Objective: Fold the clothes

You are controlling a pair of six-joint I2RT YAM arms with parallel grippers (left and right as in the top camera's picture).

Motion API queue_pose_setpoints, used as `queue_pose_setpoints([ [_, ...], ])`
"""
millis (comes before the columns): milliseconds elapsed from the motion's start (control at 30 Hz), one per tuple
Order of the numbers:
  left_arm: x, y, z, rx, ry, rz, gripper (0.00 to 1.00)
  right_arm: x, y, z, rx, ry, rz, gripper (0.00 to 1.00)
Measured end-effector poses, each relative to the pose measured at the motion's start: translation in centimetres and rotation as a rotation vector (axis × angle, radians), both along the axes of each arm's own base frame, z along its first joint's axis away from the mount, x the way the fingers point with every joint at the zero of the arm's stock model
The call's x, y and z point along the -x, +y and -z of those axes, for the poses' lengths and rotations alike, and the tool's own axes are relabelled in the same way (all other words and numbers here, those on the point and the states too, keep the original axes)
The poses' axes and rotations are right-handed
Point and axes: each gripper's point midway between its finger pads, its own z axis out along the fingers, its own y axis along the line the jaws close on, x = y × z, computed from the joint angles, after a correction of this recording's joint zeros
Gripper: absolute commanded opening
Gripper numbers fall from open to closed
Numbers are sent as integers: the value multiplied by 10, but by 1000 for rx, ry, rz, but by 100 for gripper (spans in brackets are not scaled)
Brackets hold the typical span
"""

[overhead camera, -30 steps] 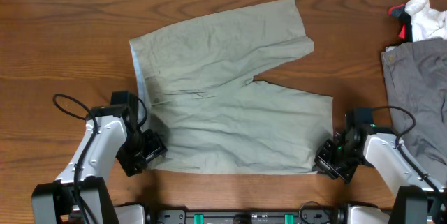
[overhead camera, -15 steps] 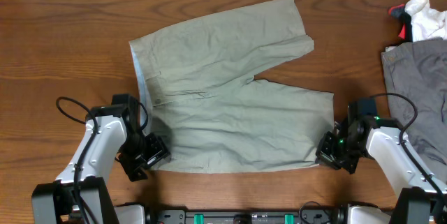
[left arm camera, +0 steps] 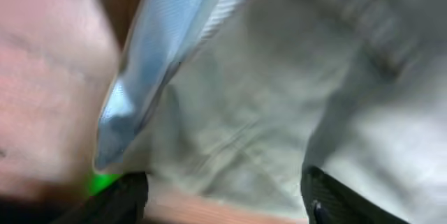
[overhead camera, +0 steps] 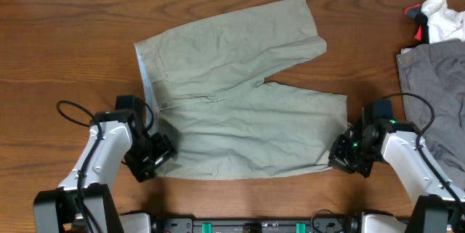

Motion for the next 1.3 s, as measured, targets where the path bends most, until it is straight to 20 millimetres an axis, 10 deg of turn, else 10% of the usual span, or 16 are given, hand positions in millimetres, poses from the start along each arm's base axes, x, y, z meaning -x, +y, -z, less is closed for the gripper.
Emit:
queue_pose_setpoints([
  [533, 14, 27, 7, -170, 62, -54, 69, -3, 0, 0, 1, -12, 0, 1],
  [1033, 7, 37, 22, -231, 40, -61, 6, -9, 1, 0, -9, -37, 0, 1],
  [1300, 18, 30, 2, -186, 118, -22, 6, -18, 1, -12, -14, -60, -28, 1],
])
